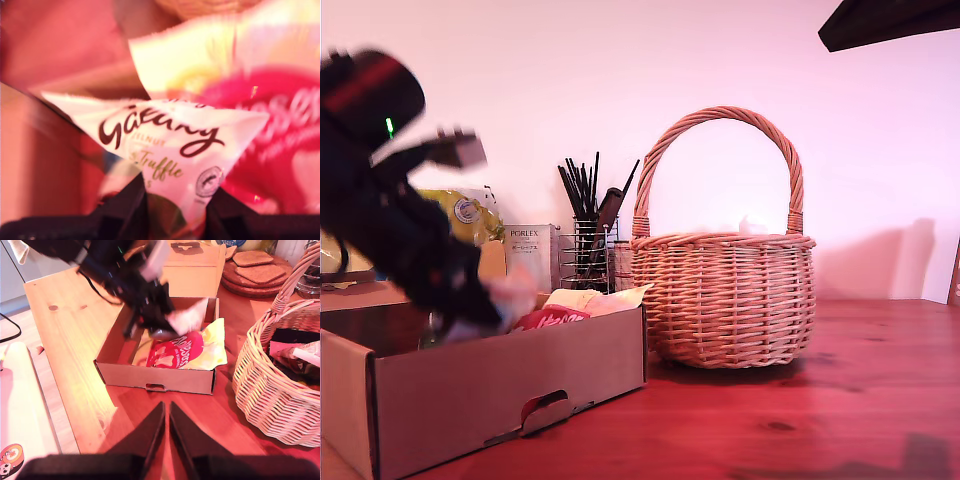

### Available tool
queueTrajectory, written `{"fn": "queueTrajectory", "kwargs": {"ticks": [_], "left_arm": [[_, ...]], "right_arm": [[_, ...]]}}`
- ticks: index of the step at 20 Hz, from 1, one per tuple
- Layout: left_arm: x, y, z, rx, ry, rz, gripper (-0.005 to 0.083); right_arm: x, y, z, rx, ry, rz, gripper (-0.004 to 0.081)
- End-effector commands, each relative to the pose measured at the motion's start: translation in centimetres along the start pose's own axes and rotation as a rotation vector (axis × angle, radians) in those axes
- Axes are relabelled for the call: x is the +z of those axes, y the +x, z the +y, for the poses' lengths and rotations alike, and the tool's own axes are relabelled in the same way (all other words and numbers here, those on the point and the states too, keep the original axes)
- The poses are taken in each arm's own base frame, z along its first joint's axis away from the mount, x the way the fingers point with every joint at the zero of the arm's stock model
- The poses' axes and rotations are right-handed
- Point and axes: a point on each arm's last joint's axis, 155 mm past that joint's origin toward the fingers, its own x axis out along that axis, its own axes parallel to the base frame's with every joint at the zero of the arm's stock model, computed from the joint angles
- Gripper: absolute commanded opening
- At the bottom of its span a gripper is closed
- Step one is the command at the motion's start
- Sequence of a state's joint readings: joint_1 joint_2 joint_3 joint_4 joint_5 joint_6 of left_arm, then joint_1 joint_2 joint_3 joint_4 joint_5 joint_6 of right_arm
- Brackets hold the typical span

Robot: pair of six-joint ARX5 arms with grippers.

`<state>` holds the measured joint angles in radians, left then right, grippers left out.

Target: Move the bags of Easter eggs from the cardboard box on the left into the woven basket on the right side.

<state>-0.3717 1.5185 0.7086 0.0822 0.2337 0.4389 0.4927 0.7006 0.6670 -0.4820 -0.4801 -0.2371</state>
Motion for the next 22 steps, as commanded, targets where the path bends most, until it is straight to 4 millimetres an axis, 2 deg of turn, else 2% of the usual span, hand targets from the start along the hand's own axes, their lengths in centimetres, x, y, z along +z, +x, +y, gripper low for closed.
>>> {"fn": "queueTrajectory", "kwargs": {"ticks": [1, 5, 7, 11, 16, 19, 22], "left_arm": [[2.6, -1.9, 0.7, 0.042, 0.016, -0.081, -0.0015], [5.6, -5.3, 1.1, 0.077, -0.007, -0.176, -0.0016], [6.7, -6.5, 0.6, 0.050, -0.054, -0.219, -0.0016], [10.5, -8.0, -5.3, -0.195, -0.020, -0.366, -0.0016], [16.0, -8.5, -11.0, -0.298, 0.091, -0.564, -0.0017], [18.3, -7.1, -12.7, -0.321, 0.119, -0.602, -0.0017], [20.7, -4.9, -12.7, -0.328, 0.123, -0.600, -0.0017]], "right_arm": [[-0.5, 0.2, 0.0, 0.004, -0.001, 0.008, -0.0013], [-0.3, 0.2, 0.0, 0.002, -0.004, 0.002, -0.0013], [-0.3, 0.2, 0.0, 0.002, -0.004, 0.002, -0.0013], [-0.5, 0.2, 0.1, 0.004, 0.005, 0.008, -0.0013], [-0.8, -0.5, 0.6, 0.006, 0.012, 0.014, -0.0013], [-1.0, -1.0, 0.9, 0.006, 0.013, 0.015, -0.0013], [-0.9, -1.4, 1.0, 0.004, 0.009, 0.009, -0.0013]]}}
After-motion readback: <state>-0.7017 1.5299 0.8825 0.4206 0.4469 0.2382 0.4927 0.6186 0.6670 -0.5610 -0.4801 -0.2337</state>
